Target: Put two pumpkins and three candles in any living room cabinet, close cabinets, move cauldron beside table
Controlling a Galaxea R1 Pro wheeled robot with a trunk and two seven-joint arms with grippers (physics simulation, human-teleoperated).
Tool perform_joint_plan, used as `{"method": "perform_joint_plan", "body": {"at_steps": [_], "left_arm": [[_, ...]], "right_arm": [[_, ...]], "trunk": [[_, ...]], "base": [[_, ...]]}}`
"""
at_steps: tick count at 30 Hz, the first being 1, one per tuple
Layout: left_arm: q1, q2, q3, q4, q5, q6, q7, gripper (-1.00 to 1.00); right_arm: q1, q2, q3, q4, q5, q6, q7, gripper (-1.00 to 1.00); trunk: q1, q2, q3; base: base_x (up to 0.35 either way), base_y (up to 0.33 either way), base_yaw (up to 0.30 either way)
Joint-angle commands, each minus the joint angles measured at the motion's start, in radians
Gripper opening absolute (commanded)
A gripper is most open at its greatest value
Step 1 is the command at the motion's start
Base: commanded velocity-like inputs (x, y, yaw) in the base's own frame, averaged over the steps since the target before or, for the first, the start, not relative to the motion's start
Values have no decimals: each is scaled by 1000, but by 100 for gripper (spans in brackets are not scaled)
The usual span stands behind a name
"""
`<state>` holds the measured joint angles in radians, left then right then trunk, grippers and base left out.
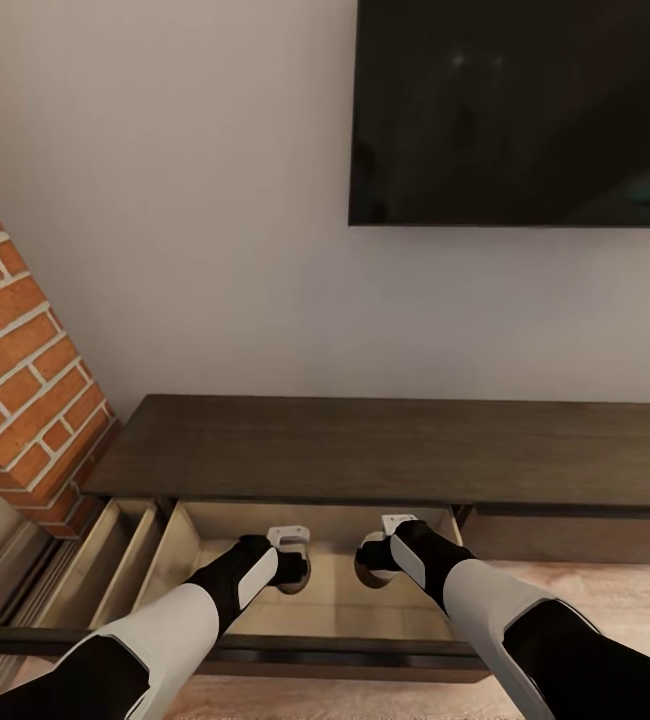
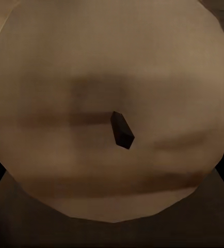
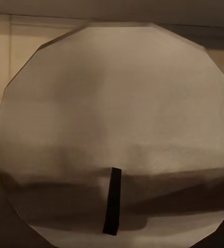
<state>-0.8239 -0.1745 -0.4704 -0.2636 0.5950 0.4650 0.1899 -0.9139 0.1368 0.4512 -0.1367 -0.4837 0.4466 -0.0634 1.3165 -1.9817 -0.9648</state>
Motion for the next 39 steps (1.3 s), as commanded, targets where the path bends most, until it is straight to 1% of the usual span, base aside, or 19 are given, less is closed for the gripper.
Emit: {"method": "perform_joint_plan", "body": {"at_steps": [1,7,10,13,39], "left_arm": [[-1,0,-4,-2,6,6,6,-100],[0,0,-4,-2,6,10,5,-100],[-1,0,-4,-2,6,7,-18,-100],[-1,0,-4,-2,6,5,-28,-100],[0,0,-4,-3,6,4,-30,-100]], "right_arm": [[0,0,7,-2,-10,5,-7,-100],[0,0,6,-1,-10,5,-7,-100],[0,0,7,-1,-9,4,-7,-100],[0,0,7,-1,-9,4,-6,-100],[0,3,7,0,-9,-1,-6,-100]], "trunk": [[0,0,-2],[0,0,-12],[0,0,-17],[0,0,-22],[0,0,-63]], "base": [[1,0,0],[0,0,0],[0,0,0],[0,0,0],[0,0,0]]}}
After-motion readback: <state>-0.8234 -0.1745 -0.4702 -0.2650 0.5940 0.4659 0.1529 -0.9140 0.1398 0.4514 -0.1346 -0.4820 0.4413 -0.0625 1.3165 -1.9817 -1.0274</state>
